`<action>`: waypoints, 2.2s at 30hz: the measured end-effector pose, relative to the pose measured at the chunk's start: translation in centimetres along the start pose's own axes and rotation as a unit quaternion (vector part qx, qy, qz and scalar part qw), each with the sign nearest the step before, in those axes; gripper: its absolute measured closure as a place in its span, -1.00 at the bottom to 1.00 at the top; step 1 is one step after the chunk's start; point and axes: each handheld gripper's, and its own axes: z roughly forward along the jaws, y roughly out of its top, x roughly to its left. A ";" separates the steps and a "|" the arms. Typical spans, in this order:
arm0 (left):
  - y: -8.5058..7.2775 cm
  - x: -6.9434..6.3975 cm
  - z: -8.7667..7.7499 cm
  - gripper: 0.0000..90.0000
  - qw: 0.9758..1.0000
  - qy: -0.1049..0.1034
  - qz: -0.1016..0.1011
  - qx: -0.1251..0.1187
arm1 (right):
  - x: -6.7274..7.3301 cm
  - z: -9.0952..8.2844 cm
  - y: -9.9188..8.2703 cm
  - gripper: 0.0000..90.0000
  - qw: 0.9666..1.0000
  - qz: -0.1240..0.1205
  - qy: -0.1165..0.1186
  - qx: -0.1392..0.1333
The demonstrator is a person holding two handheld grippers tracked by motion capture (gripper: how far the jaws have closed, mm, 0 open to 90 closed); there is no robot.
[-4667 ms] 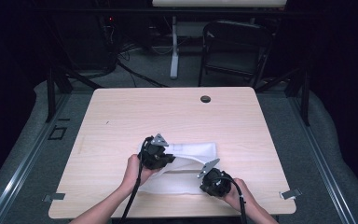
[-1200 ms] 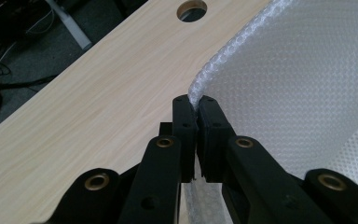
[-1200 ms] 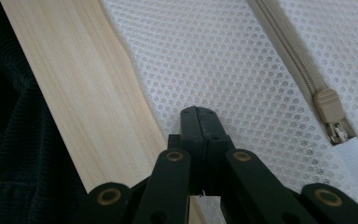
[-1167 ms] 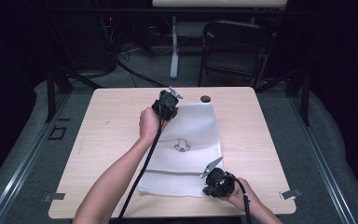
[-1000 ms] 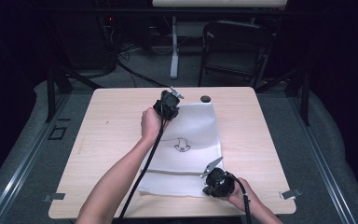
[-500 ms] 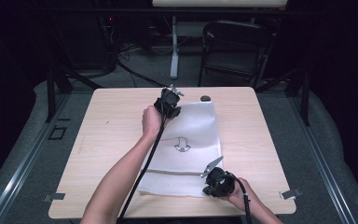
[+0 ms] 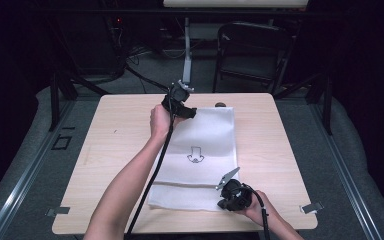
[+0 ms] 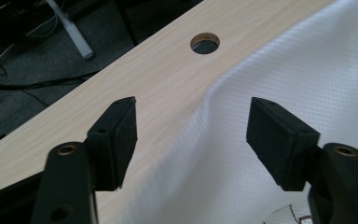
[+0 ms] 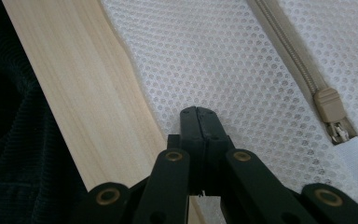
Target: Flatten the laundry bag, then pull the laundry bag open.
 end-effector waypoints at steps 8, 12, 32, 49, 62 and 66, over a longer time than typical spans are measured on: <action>-1.4 -0.6 -0.5 -0.60 0.998 -0.056 -0.009 0.012 | 0.1 -0.1 0.0 0.77 1.000 -0.004 0.008 0.000; -2.8 -0.9 -1.1 -0.65 0.997 -0.074 -0.002 0.010 | 0.3 -0.2 0.1 0.18 0.999 0.005 0.015 -0.028; -9.5 -5.3 -4.2 -0.78 0.986 -0.163 0.029 -0.020 | -2.0 -3.8 -0.4 -0.86 0.996 0.034 -0.028 -0.072; -12.3 -7.6 -3.4 -0.96 0.980 -0.193 0.044 0.005 | -3.3 -5.1 -2.0 -0.68 0.995 0.053 -0.057 -0.057; -13.0 -9.2 -1.9 -0.99 0.977 -0.203 0.053 0.022 | -4.2 -4.7 -2.2 -0.06 0.991 0.083 -0.084 -0.060; -13.0 -10.0 -1.2 -0.99 0.974 -0.216 0.059 0.028 | -4.4 -4.6 -2.3 0.38 0.991 0.081 -0.091 -0.055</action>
